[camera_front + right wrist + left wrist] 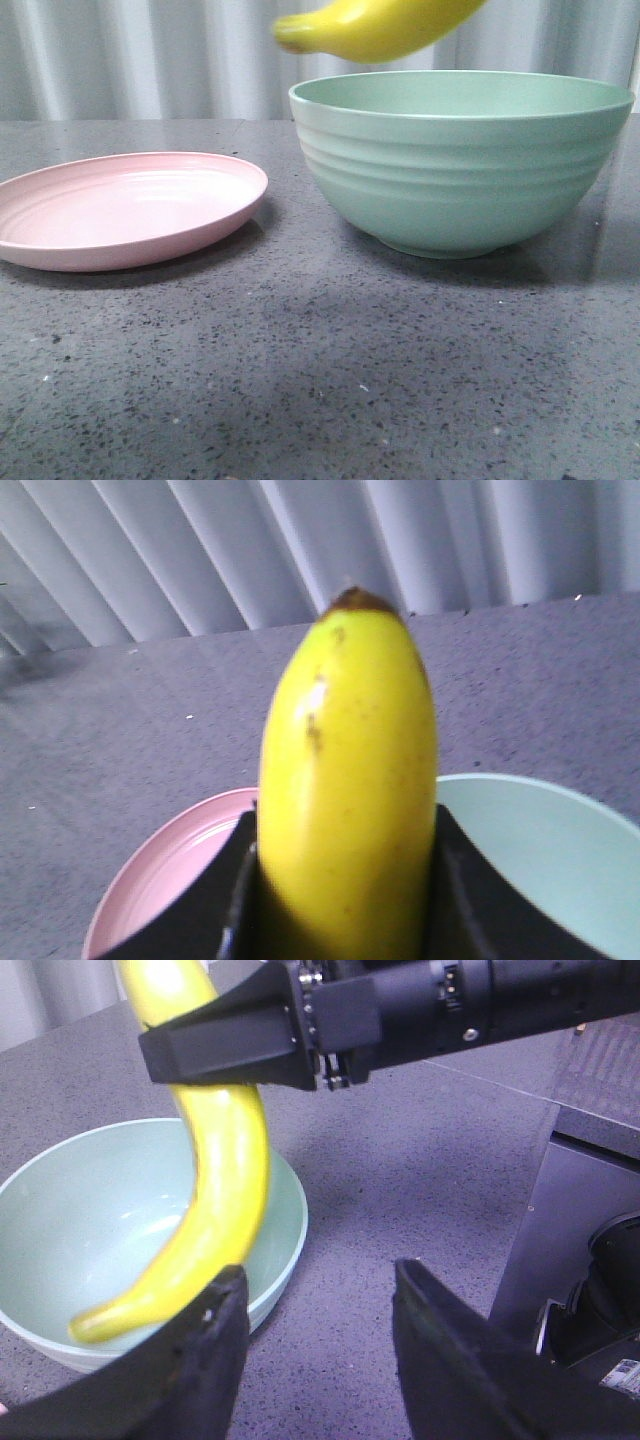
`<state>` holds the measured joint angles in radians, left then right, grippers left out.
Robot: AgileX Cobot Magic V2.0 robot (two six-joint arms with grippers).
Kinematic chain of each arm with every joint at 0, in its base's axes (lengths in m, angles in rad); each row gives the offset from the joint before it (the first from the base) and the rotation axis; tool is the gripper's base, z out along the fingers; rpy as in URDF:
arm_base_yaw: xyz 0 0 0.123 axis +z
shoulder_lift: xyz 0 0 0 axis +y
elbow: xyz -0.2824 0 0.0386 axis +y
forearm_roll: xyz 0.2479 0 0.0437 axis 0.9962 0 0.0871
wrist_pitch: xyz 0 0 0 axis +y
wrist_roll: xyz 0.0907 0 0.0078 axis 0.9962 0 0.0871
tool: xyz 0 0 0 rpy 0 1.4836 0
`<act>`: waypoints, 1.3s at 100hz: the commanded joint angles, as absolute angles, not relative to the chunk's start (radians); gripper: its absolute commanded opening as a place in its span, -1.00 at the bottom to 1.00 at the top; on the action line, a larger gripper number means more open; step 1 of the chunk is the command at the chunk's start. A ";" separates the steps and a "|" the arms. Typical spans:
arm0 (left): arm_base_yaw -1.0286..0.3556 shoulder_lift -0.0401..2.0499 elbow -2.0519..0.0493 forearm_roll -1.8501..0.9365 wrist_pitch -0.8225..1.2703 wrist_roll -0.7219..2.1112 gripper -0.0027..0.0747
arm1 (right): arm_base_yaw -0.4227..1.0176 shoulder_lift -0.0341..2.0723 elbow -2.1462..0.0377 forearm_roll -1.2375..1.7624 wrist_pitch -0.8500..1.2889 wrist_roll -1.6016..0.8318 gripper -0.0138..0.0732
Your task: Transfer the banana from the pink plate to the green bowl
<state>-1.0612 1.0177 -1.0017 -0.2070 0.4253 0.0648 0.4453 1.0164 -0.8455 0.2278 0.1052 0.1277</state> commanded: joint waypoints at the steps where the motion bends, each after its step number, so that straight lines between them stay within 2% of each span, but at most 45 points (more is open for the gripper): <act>1: -1.064 1.000 -1.036 -0.212 0.350 0.065 -0.17 | 0.408 1.036 -0.880 0.159 0.000 0.114 -0.85; 15: -1.064 1.000 -1.036 -0.212 0.350 0.065 -0.17 | 0.357 1.112 -0.880 0.145 0.000 0.114 -0.84; 22: -1.064 1.000 -1.036 -0.212 0.350 0.065 -0.17 | 0.346 1.152 -0.880 0.145 -0.005 0.114 -0.76; 29: -1.064 1.000 -1.036 -0.212 0.350 0.065 -0.17 | 0.344 1.187 -0.880 0.145 -0.005 0.114 -0.58; 46: -1.064 1.000 -1.036 -0.212 0.350 0.065 -0.17 | 0.344 1.221 -0.880 0.145 0.009 0.114 0.04; 58: -1.064 1.000 -1.036 -0.212 0.350 0.065 -0.17 | 0.344 1.221 -0.880 0.145 0.013 0.114 0.24; 83: -1.064 1.000 -1.036 -0.212 0.350 0.065 -0.17 | 0.344 1.207 -0.880 0.101 0.007 0.114 0.25; 118: -1.064 1.000 -1.036 -0.212 0.319 0.065 -0.17 | 0.344 1.001 -0.880 -0.047 0.080 0.114 0.24; 124: -1.064 1.000 -1.036 -0.212 0.317 0.065 -0.21 | 0.344 0.956 -0.880 -0.047 0.130 0.114 0.13; 130: -1.064 1.000 -1.036 -0.212 0.317 0.065 -0.36 | 0.344 0.917 -0.880 -0.047 0.182 0.114 -0.14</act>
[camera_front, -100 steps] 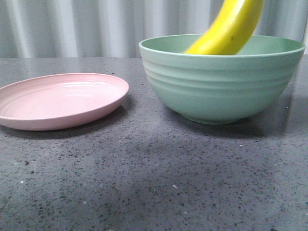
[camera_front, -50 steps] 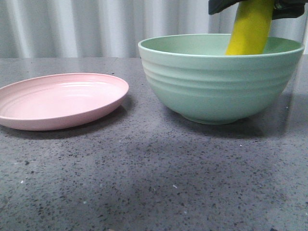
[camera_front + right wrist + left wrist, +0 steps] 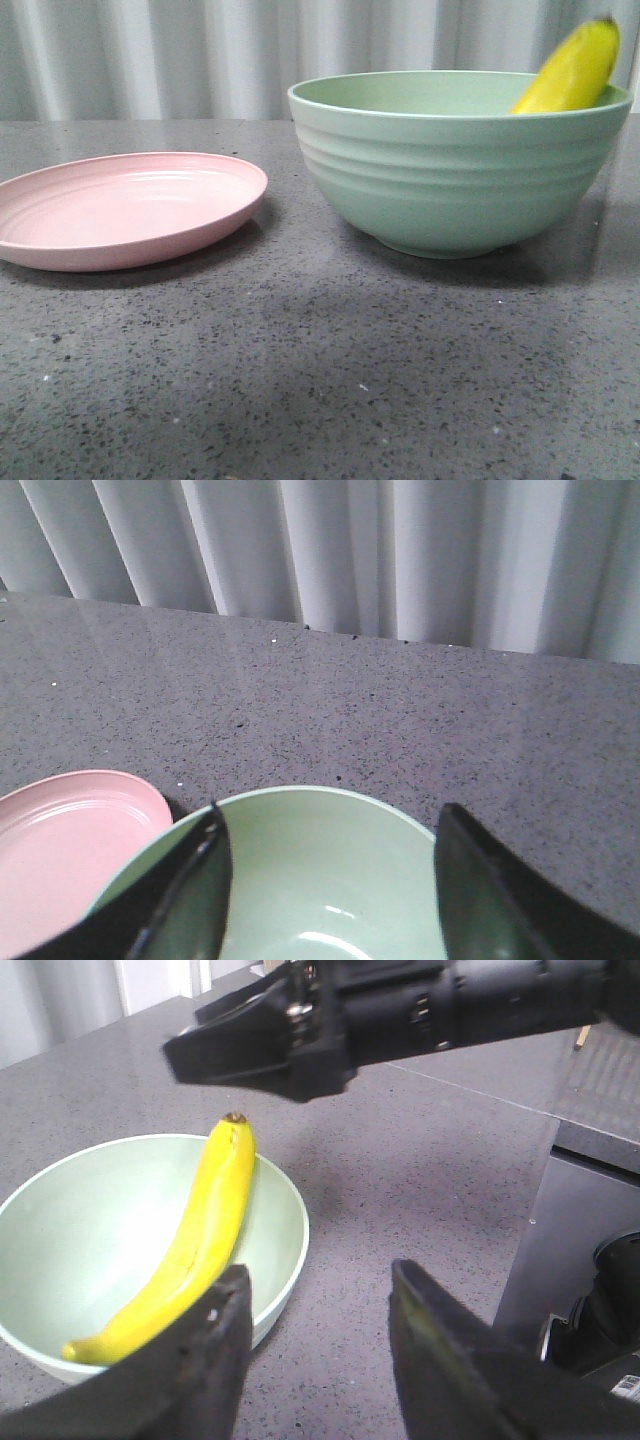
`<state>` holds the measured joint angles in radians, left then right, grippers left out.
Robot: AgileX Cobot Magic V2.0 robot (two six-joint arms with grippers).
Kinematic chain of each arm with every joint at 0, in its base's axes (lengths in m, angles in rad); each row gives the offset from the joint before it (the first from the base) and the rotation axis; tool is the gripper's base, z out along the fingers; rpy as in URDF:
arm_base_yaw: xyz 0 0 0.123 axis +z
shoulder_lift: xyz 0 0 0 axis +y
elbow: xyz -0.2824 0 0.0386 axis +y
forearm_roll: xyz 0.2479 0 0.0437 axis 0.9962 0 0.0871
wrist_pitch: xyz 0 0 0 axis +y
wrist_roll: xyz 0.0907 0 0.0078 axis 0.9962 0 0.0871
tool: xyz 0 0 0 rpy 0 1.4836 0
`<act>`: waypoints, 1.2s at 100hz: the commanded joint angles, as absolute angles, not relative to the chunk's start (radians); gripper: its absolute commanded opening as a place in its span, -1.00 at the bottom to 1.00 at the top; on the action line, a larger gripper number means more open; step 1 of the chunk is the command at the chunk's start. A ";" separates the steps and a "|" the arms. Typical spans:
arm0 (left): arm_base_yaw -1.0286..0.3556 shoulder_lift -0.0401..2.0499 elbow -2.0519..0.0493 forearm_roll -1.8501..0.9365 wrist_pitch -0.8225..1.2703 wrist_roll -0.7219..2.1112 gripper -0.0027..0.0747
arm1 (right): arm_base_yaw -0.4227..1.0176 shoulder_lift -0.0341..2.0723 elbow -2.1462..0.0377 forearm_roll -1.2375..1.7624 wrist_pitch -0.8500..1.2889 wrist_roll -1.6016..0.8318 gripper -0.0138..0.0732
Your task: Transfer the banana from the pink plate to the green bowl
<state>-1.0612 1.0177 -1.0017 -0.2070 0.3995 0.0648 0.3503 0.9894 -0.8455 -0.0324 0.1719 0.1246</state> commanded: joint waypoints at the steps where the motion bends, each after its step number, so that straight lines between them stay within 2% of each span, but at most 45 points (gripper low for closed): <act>1: -1.064 1.000 -1.036 -0.212 0.317 0.065 -0.38 | 0.344 0.908 -0.878 -0.047 0.194 0.114 -0.18; 9: -1.064 1.000 -1.036 -0.211 0.317 0.065 -0.67 | 0.344 0.863 -0.878 -0.052 0.262 0.114 -0.64; 14: -1.064 1.000 -1.036 -0.210 0.317 0.067 -0.84 | 0.344 0.837 -0.878 -0.054 0.300 0.114 -0.85; 19: -1.064 1.000 -1.036 -0.195 0.317 0.067 -0.98 | 0.344 0.808 -0.877 -0.060 0.328 0.114 -0.84; 44: -1.064 0.953 -0.935 -0.183 0.172 0.067 -0.98 | 0.344 0.615 -0.788 -0.090 0.345 0.114 -0.84; 92: -1.064 0.678 -0.392 -0.162 -0.294 0.067 -0.98 | 0.344 0.173 -0.396 -0.165 0.155 0.114 -0.83; 120: -1.064 0.572 -0.198 -0.184 -0.386 0.067 -0.98 | 0.344 0.060 -0.294 -0.167 0.174 0.114 -0.83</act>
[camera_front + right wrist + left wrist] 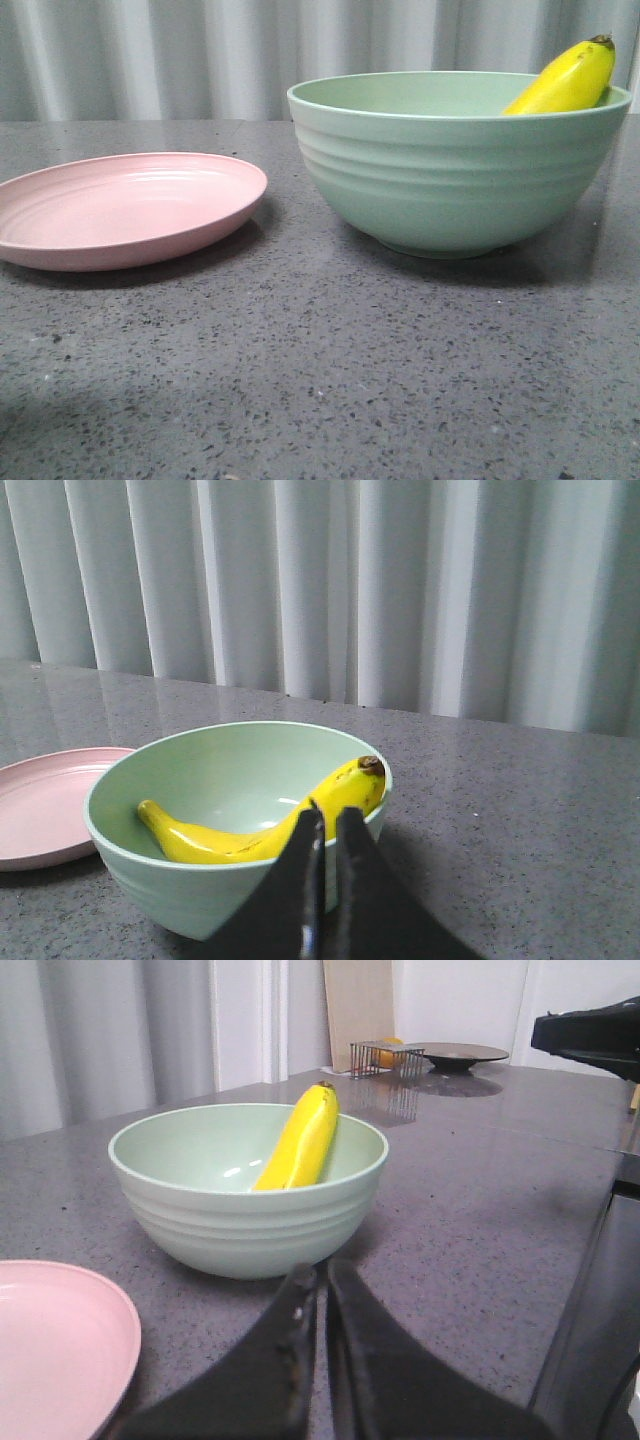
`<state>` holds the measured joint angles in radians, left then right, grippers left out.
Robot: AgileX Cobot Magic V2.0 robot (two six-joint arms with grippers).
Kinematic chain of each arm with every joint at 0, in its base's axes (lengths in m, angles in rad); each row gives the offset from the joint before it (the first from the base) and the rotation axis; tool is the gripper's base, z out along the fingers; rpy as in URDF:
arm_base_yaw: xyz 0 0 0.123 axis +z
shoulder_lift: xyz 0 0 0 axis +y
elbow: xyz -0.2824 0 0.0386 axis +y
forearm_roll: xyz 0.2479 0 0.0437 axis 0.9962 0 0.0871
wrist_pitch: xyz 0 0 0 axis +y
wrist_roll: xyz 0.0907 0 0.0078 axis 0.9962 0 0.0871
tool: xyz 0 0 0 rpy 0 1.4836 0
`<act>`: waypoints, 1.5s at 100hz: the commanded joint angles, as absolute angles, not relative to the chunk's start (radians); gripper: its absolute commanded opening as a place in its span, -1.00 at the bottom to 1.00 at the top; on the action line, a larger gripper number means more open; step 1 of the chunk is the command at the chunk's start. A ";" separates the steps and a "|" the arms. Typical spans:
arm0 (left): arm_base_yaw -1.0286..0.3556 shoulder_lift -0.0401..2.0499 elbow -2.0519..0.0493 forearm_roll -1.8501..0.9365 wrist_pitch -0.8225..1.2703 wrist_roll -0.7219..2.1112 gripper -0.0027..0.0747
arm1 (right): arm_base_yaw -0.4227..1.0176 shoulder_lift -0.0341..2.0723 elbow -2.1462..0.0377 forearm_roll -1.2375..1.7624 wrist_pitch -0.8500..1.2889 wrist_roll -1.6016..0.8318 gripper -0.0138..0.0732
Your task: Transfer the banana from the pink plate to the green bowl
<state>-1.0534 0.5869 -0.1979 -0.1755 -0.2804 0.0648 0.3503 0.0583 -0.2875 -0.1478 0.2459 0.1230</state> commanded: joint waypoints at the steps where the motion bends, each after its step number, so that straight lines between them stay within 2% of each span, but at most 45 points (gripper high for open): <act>1: -1.064 0.572 -0.195 -0.184 -0.386 0.067 -0.98 | 0.344 0.060 -0.292 -0.167 0.174 0.114 -0.83; 51: -1.064 0.575 -0.125 -0.185 -0.384 0.067 -0.98 | 0.344 0.060 -0.271 -0.167 0.198 0.114 -0.83; 63: -1.049 0.575 -0.083 -0.193 -0.534 0.067 -0.98 | 0.344 0.060 -0.271 -0.167 0.200 0.114 -0.83; 74: -1.001 0.526 -0.036 -0.193 -0.654 0.067 -0.98 | 0.344 0.060 -0.271 -0.167 0.200 0.114 -0.83; 88: -0.882 0.462 0.009 -0.189 -0.673 0.067 -0.98 | 0.344 0.060 -0.271 -0.167 0.200 0.114 -0.83; 116: -0.583 0.354 0.010 -0.162 -0.537 0.067 -0.98 | 0.344 0.060 -0.271 -0.167 0.200 0.114 -0.83; 150: -0.258 0.075 0.010 -0.154 0.000 0.067 -0.98 | 0.344 0.060 -0.271 -0.167 0.200 0.114 -0.83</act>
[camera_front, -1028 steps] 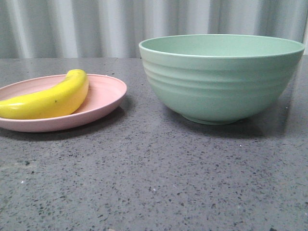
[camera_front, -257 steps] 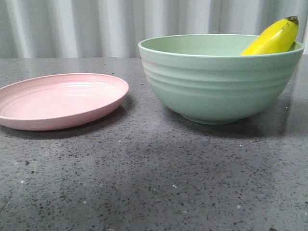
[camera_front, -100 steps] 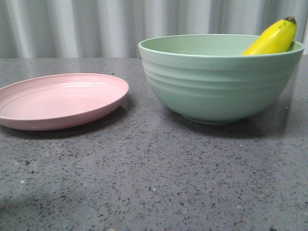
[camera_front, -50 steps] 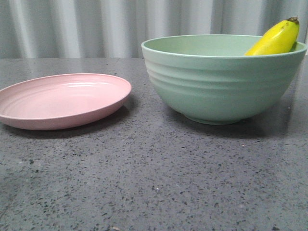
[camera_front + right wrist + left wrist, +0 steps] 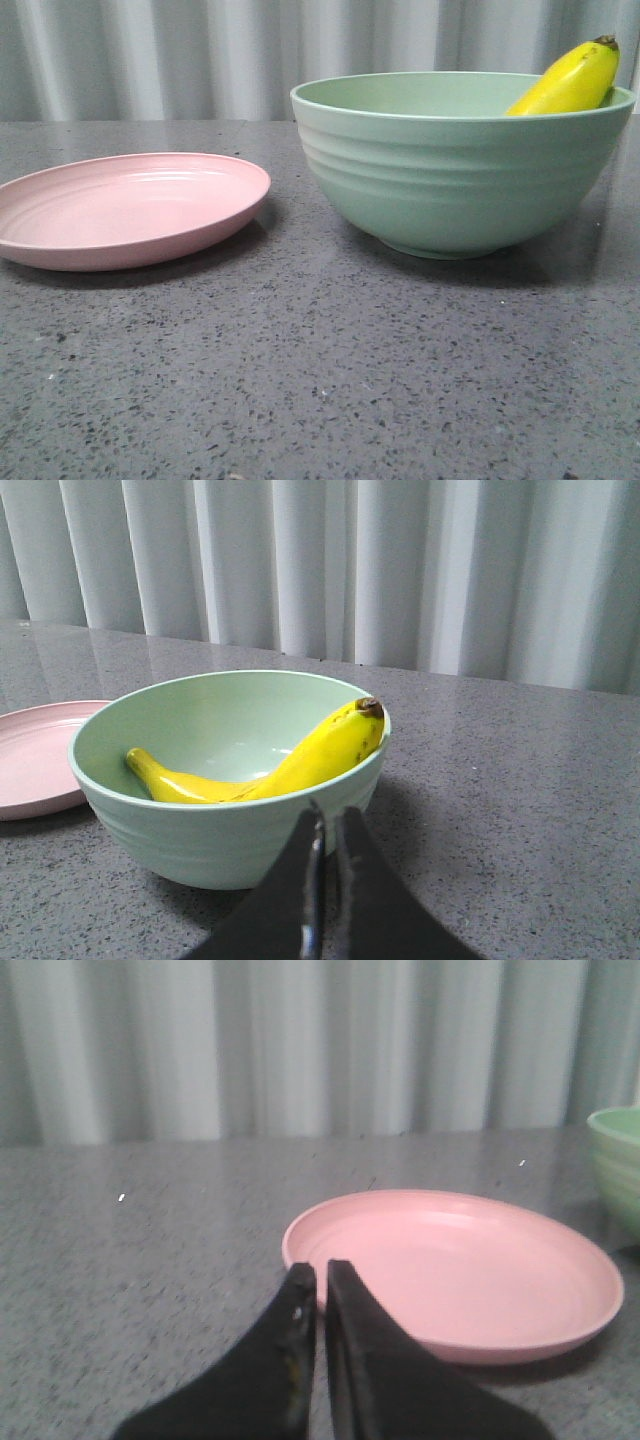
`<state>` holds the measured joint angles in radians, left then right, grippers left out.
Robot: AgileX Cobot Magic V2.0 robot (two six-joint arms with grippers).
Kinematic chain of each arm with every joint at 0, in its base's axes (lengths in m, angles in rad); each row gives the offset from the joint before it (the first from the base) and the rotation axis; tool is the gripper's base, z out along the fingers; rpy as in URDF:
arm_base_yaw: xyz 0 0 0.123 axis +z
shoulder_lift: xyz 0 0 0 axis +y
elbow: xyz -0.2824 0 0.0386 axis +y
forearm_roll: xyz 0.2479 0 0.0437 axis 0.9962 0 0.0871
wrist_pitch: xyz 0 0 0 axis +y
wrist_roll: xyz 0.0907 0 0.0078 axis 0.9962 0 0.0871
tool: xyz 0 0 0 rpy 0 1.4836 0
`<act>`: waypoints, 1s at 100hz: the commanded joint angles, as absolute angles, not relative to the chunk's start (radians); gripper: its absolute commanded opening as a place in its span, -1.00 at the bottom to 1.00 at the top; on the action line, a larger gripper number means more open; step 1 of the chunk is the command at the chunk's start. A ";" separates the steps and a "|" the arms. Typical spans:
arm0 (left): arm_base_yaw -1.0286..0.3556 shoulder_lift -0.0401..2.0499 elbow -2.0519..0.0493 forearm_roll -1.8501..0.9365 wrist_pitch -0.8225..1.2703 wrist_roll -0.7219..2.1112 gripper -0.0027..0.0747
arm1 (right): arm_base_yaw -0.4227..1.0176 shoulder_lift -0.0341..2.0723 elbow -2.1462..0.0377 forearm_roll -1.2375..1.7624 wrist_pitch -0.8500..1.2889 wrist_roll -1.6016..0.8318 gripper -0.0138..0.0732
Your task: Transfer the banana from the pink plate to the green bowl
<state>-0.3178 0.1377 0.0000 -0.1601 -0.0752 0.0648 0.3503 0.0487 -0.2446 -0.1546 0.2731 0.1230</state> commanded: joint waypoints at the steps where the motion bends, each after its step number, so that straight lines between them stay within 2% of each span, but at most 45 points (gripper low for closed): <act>1: -0.253 0.075 0.010 -0.154 0.014 0.067 -0.98 | 0.344 0.060 -0.271 -0.167 0.200 0.114 -0.83; 14: -0.180 -0.038 0.010 -0.117 0.179 0.067 -0.98 | 0.344 0.060 -0.271 -0.167 0.200 0.114 -0.83; 24: -0.144 -0.027 0.010 -0.104 0.260 0.067 -0.98 | 0.344 0.060 -0.271 -0.167 0.200 0.114 -0.83; 100: -0.135 -0.027 0.010 -0.104 0.255 0.067 -0.98 | 0.344 0.060 -0.271 -0.167 0.200 0.114 -0.83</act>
<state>-0.1363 -0.0033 0.0000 -0.1025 0.3188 0.0648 0.3503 0.0487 -0.2437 -0.1546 0.2750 0.1230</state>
